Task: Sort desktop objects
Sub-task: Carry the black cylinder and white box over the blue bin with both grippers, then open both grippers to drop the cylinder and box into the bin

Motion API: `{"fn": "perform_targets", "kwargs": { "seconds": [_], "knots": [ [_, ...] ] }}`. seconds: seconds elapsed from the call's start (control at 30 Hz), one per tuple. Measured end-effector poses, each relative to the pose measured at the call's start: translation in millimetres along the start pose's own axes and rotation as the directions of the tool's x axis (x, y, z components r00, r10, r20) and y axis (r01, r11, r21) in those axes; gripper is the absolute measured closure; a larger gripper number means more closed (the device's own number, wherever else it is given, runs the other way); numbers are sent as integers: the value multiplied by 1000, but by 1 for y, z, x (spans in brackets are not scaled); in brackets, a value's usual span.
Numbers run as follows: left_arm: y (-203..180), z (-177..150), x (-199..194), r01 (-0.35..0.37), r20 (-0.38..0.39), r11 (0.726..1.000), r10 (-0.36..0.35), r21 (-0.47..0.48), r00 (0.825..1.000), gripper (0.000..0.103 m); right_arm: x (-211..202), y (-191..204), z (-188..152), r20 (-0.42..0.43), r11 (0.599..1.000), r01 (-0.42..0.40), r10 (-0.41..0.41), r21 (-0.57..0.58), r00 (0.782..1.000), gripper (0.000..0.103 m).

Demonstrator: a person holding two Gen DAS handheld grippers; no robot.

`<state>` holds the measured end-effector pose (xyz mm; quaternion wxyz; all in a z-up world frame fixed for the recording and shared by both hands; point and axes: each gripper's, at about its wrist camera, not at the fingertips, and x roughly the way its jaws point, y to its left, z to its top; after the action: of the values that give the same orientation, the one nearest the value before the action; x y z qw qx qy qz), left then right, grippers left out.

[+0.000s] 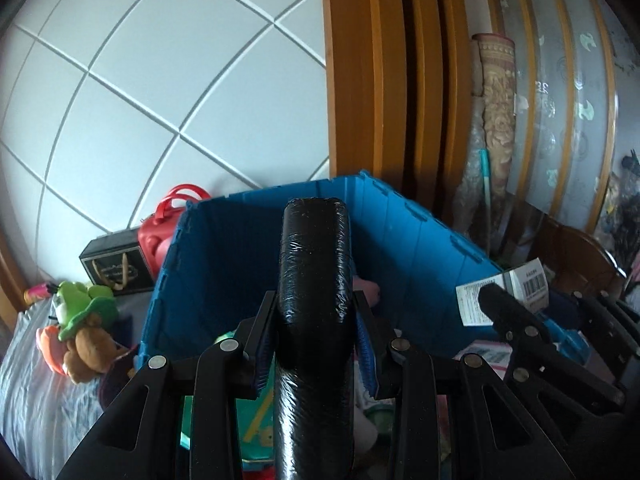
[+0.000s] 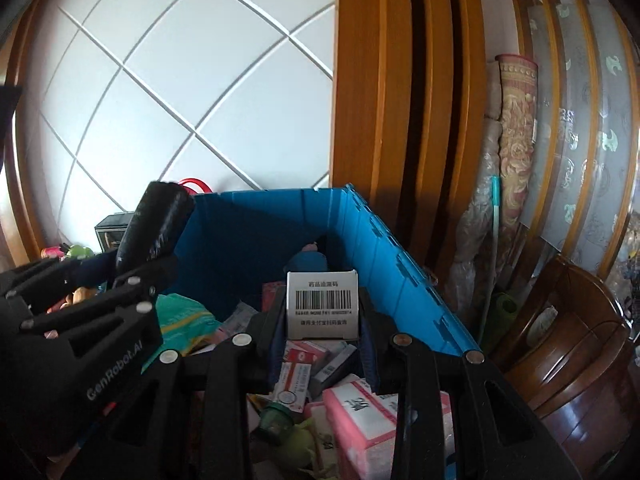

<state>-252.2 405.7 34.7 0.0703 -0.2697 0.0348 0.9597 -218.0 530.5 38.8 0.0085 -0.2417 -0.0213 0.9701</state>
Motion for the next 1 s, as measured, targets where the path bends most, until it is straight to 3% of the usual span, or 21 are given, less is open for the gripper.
{"fn": "perform_targets", "kwargs": {
  "seconds": [0.2,0.37,0.63,1.0],
  "knots": [
    [-11,-5,17,13,-50,1000,-14,-24,999,68,17,-11,-3,-34,1000,7,-7,-6,999,72],
    [-15,-8,18,-7,-38,1000,6,-17,999,44,24,-16,-6,-51,1000,15,-15,-6,999,72],
    [-21,-17,16,-13,-61,1000,12,-12,998,41,21,-26,-10,-54,1000,25,-25,9,998,72],
    [-18,-31,0,-30,-70,999,28,-21,997,38,-2,-34,-16,-34,998,60,-59,31,998,22]
  ]
}}
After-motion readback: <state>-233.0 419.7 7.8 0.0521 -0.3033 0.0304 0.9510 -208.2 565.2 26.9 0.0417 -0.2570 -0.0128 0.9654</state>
